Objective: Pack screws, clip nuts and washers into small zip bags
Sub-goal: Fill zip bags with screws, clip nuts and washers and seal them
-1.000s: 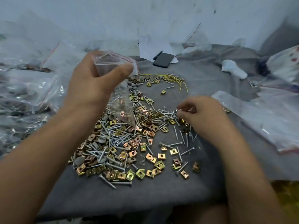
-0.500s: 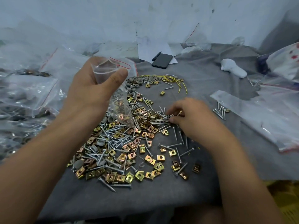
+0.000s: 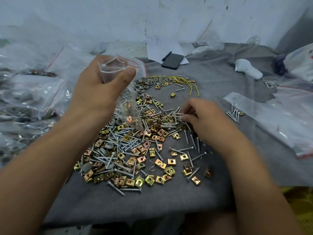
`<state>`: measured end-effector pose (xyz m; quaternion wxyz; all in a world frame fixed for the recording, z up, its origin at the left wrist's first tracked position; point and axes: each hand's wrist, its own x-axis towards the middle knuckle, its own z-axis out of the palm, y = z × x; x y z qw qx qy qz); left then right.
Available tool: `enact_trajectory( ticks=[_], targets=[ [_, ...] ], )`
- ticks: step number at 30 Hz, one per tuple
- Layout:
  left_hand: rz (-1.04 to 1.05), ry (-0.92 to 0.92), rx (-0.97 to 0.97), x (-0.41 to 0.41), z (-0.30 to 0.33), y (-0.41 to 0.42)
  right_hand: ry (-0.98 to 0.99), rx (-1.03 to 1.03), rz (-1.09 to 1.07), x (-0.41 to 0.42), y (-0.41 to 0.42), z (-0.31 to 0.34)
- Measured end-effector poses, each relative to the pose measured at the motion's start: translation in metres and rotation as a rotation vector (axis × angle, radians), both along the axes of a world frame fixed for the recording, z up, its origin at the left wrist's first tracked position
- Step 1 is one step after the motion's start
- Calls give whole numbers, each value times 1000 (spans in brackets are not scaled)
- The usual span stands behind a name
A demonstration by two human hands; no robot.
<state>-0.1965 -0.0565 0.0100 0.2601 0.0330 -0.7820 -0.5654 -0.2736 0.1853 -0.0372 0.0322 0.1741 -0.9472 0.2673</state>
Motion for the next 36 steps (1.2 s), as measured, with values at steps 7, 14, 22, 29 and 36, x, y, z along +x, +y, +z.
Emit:
enact_trajectory(
  ticks=[7, 14, 22, 29, 36],
  targets=[
    [-14, 4, 13, -2, -1, -2, -18, -317, -5, 2, 8, -1],
    [-24, 6, 1, -4, -3, -3, 16, -283, 14, 3, 6, -2],
    [4, -6, -15, -2, -2, -4, 78, -105, 45, 4, 17, 8],
    [-18, -3, -8, -2, -1, -2, 9, 154, 7, 5, 7, 13],
    [-15, -9, -22, -2, -2, -2, 47, 220, 46, 3, -3, 9]
  ],
)
